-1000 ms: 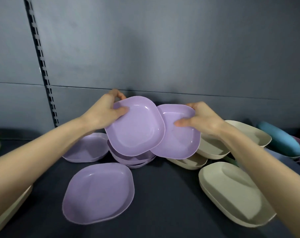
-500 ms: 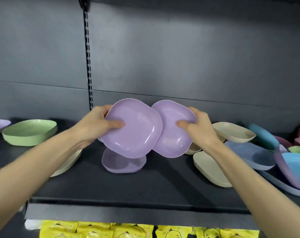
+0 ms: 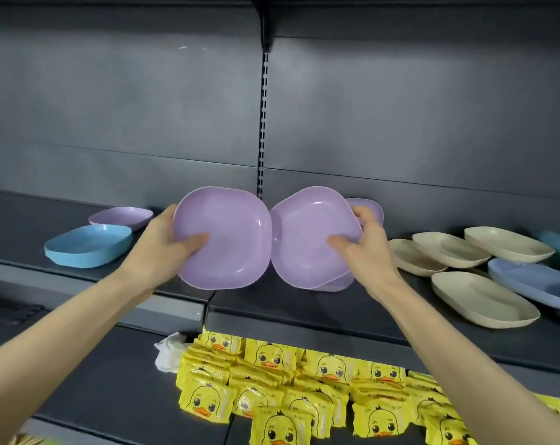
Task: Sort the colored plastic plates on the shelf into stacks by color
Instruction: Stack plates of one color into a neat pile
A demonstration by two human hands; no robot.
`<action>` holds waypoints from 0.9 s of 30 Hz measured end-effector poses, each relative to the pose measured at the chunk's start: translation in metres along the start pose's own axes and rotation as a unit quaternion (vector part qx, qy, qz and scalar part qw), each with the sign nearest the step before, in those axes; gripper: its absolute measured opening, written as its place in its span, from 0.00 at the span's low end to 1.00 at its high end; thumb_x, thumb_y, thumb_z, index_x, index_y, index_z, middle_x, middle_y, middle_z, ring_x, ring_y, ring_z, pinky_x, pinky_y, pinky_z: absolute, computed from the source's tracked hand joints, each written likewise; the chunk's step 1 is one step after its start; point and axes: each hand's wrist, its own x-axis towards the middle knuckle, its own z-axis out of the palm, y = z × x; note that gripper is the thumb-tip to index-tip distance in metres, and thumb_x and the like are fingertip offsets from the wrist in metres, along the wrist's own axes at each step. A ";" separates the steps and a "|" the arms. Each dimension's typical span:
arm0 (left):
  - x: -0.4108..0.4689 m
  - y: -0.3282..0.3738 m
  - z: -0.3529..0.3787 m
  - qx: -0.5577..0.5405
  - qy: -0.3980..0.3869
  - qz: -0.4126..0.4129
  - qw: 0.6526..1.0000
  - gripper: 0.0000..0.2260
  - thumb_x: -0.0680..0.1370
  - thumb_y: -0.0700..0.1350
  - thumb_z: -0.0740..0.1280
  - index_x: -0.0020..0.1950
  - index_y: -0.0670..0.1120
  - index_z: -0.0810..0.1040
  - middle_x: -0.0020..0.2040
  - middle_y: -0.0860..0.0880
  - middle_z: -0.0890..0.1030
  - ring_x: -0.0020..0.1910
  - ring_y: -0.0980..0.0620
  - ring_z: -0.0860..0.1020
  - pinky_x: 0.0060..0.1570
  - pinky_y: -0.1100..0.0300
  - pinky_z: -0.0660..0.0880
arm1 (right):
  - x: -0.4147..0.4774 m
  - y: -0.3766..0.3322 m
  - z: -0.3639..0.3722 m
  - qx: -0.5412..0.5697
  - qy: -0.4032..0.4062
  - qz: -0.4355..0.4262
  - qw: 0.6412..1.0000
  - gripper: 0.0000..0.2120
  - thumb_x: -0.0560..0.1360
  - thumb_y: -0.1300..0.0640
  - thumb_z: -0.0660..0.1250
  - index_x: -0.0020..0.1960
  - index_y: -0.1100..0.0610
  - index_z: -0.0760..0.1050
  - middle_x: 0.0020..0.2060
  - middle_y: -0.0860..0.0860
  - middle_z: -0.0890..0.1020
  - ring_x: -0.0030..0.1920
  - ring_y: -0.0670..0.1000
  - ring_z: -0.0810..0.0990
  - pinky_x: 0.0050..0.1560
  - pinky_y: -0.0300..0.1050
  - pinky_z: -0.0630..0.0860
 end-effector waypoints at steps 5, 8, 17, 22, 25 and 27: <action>0.008 -0.028 -0.079 0.019 0.066 -0.010 0.998 0.13 0.75 0.39 0.67 0.57 0.51 0.72 0.49 0.53 0.78 0.49 0.54 0.77 0.45 0.60 0.74 | 0.002 -0.024 0.076 0.016 -0.002 -0.033 0.999 0.20 0.70 0.68 0.67 0.58 0.53 0.70 0.43 0.41 0.76 0.44 0.41 0.75 0.40 0.31 0.71; 0.017 -0.051 -0.130 0.030 0.066 -0.012 0.997 0.14 0.75 0.39 0.67 0.58 0.50 0.72 0.51 0.52 0.79 0.50 0.51 0.78 0.44 0.59 0.74 | 0.004 -0.037 0.132 0.047 0.010 -0.025 0.999 0.19 0.70 0.69 0.67 0.55 0.52 0.69 0.45 0.45 0.77 0.46 0.47 0.76 0.43 0.37 0.73; 0.077 -0.116 -0.228 0.054 0.022 -0.036 0.998 0.16 0.75 0.39 0.68 0.62 0.45 0.73 0.54 0.48 0.79 0.53 0.46 0.77 0.49 0.53 0.74 | 0.018 -0.063 0.266 0.064 0.030 0.012 0.997 0.15 0.70 0.68 0.68 0.52 0.54 0.69 0.42 0.44 0.76 0.43 0.45 0.75 0.41 0.40 0.71; 0.131 -0.142 -0.250 0.026 0.020 -0.032 0.999 0.14 0.75 0.37 0.66 0.59 0.46 0.71 0.50 0.51 0.77 0.50 0.49 0.76 0.45 0.56 0.75 | 0.050 -0.072 0.309 0.046 0.037 0.003 0.998 0.16 0.70 0.67 0.68 0.53 0.56 0.68 0.44 0.45 0.76 0.45 0.49 0.76 0.43 0.42 0.72; 0.161 -0.159 -0.254 -0.013 0.007 -0.031 0.999 0.15 0.75 0.34 0.63 0.58 0.47 0.71 0.49 0.53 0.77 0.48 0.52 0.76 0.42 0.62 0.73 | 0.075 -0.068 0.334 0.028 0.041 -0.011 0.999 0.17 0.70 0.67 0.68 0.54 0.55 0.67 0.44 0.42 0.74 0.45 0.48 0.75 0.40 0.38 0.71; 0.183 -0.175 -0.256 -0.020 0.001 -0.031 0.999 0.16 0.74 0.32 0.64 0.58 0.47 0.72 0.48 0.52 0.78 0.47 0.54 0.77 0.41 0.62 0.73 | 0.093 -0.062 0.351 0.016 0.037 -0.018 0.999 0.20 0.70 0.67 0.67 0.57 0.54 0.66 0.46 0.43 0.75 0.48 0.49 0.75 0.40 0.37 0.70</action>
